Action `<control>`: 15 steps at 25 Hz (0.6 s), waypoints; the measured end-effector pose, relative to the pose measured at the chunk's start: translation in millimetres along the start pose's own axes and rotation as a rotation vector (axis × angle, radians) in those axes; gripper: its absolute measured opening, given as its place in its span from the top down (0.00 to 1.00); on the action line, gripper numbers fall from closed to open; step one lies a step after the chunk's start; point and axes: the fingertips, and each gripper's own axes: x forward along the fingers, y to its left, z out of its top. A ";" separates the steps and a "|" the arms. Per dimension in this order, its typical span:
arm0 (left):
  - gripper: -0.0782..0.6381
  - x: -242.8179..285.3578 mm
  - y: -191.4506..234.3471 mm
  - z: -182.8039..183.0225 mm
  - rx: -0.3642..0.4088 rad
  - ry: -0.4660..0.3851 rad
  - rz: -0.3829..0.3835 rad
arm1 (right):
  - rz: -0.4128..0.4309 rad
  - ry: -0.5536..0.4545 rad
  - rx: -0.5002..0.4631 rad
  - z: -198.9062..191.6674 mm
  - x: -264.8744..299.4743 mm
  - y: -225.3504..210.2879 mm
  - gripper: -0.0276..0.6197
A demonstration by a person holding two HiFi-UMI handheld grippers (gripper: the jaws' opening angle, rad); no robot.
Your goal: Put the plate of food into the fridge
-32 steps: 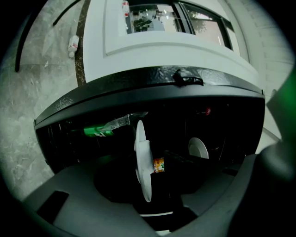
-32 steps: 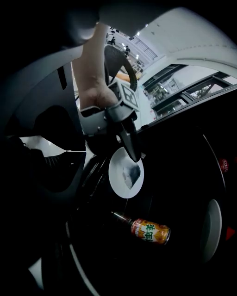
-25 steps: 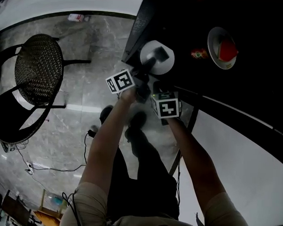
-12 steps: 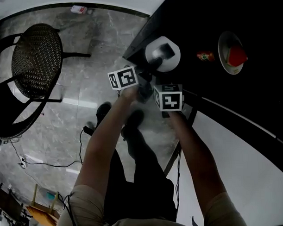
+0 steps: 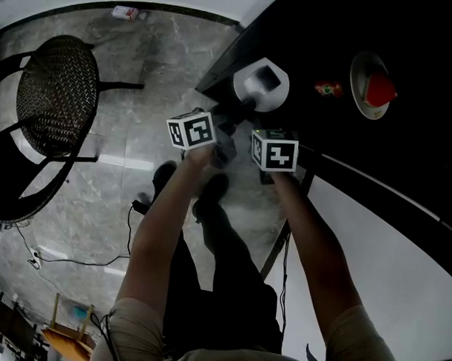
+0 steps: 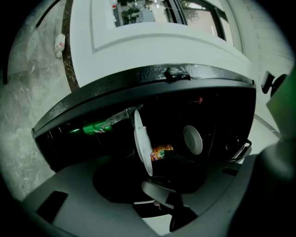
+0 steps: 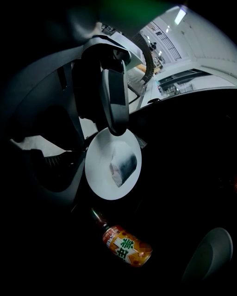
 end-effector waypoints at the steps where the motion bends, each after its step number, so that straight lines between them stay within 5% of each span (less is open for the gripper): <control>1: 0.63 -1.4 -0.9 -0.1 0.012 0.002 0.003 | -0.001 0.000 -0.003 0.4 0.0 -0.6 0.92; 11: 0.64 -2.0 8.8 -15.1 0.091 0.087 0.080 | -0.002 0.002 0.006 2.1 0.2 -0.8 0.92; 15: 0.73 2.4 13.6 -13.7 0.150 0.121 0.124 | -0.002 -0.002 -0.005 2.9 -3.7 0.6 0.92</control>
